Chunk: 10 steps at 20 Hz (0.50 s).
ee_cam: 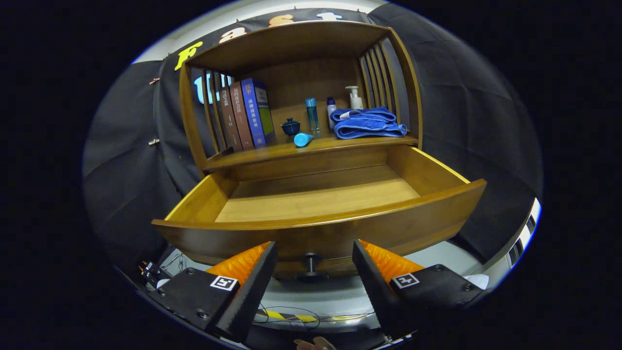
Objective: Pull open the drawer, take out the items inside it, and place them on the countertop above the cabinet.
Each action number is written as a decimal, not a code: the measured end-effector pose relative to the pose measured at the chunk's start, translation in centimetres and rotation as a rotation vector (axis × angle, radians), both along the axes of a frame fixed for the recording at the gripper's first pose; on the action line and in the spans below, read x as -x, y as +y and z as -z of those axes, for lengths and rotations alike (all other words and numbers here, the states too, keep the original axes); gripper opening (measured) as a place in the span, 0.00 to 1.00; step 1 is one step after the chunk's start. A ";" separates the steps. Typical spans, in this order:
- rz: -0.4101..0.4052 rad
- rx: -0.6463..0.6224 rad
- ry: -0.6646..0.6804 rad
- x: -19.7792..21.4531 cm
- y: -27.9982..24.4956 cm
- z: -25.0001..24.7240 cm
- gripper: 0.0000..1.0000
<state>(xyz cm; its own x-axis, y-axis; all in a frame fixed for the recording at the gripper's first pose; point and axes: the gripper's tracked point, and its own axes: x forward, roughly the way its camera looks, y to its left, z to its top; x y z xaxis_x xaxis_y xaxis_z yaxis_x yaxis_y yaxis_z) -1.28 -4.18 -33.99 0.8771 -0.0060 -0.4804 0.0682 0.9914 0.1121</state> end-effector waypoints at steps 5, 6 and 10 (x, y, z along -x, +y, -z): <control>-0.020 0.030 0.009 -0.4 0.3 -0.2 0.99; -0.018 0.029 0.009 -0.5 0.3 -0.3 0.99; -0.008 0.026 0.005 -1.0 0.3 -0.4 0.99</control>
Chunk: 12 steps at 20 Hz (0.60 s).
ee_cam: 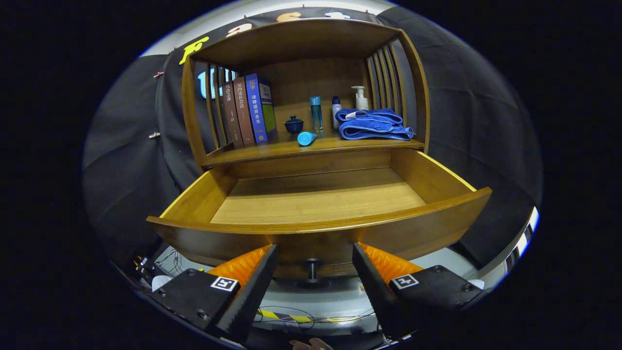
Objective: Pull open the drawer, take out the items inside it, and place them on the countertop above the cabinet.
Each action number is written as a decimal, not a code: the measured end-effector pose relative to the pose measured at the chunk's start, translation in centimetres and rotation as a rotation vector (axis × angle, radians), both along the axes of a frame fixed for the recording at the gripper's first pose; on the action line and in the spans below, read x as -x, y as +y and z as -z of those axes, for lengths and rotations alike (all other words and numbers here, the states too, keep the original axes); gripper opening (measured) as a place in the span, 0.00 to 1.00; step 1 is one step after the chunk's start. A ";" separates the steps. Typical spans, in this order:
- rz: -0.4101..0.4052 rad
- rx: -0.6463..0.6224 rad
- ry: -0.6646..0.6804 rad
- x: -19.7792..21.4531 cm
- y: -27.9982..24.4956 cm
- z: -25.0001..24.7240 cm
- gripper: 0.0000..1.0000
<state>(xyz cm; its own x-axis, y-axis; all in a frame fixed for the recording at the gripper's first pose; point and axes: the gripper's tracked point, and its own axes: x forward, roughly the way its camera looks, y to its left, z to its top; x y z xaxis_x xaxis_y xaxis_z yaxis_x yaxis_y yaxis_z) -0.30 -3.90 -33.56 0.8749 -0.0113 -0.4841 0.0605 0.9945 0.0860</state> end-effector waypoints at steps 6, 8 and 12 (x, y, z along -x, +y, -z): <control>0.003 -0.005 0.001 -3.6 0.2 0.0 0.99; 0.004 0.005 -0.019 -5.3 0.1 -0.4 0.98; 0.010 0.017 -0.018 -8.9 0.2 -0.1 0.99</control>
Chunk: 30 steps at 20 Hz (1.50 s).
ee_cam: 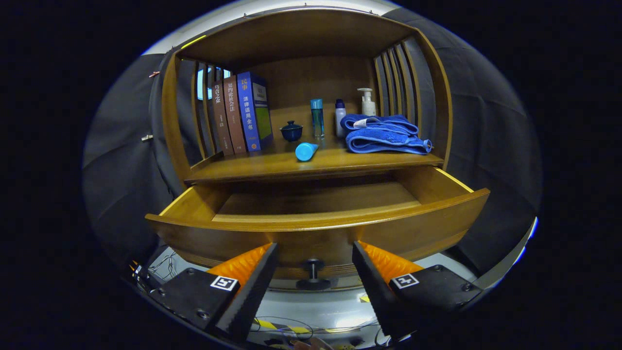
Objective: Pull open the drawer, take out the items inside it, and place them on the countertop above the cabinet.
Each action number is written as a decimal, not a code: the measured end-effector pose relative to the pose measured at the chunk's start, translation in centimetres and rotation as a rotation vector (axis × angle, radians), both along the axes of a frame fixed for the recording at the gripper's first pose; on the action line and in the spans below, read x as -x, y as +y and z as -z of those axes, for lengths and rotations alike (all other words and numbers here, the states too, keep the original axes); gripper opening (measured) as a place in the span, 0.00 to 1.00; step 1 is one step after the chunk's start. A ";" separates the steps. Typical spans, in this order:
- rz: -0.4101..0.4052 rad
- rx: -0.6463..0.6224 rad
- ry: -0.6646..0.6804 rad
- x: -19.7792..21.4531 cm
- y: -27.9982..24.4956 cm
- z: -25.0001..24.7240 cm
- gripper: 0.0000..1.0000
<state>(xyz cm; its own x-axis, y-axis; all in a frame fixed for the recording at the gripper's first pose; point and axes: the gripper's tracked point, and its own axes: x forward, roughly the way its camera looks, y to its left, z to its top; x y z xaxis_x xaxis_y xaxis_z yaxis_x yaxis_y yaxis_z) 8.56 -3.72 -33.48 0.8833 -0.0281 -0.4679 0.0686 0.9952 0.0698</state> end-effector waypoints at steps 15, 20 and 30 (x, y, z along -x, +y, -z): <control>0.010 0.022 -0.014 -9.9 -0.1 1.0 0.99; 0.015 0.026 -0.019 -10.5 -0.1 1.1 0.99; 0.005 0.016 -0.008 -10.1 -0.1 0.1 0.99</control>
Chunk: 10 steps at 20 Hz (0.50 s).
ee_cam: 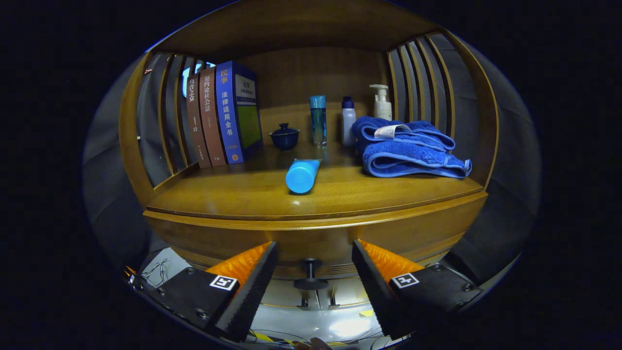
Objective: Pull open the drawer, take out the items inside it, and place them on the countertop above the cabinet.
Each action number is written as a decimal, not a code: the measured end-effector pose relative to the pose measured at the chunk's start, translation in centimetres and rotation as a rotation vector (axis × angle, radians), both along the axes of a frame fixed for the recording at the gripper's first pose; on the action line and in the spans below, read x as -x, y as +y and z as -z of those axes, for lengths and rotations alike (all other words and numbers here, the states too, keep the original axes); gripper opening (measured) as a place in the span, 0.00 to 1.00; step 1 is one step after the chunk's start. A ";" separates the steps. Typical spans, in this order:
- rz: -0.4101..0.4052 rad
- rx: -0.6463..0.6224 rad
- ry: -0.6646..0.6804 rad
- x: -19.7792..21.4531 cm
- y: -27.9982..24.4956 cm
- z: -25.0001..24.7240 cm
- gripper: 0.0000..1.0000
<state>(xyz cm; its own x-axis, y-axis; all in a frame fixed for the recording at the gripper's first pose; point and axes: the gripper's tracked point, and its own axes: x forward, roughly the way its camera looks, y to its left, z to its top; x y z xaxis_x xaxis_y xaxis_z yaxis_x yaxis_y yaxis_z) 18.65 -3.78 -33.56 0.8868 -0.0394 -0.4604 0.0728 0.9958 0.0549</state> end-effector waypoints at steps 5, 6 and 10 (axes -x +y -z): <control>-0.021 0.029 -0.073 1.8 0.2 -4.4 0.99; -0.019 0.032 -0.094 2.3 0.1 -5.7 0.99; -0.010 0.044 -0.207 4.3 0.0 -12.9 0.99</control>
<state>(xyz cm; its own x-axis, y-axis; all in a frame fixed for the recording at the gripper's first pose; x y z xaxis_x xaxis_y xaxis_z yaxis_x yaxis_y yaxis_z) 14.37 -3.82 -20.70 0.9629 -0.0461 -0.2660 0.0545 0.9982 0.0242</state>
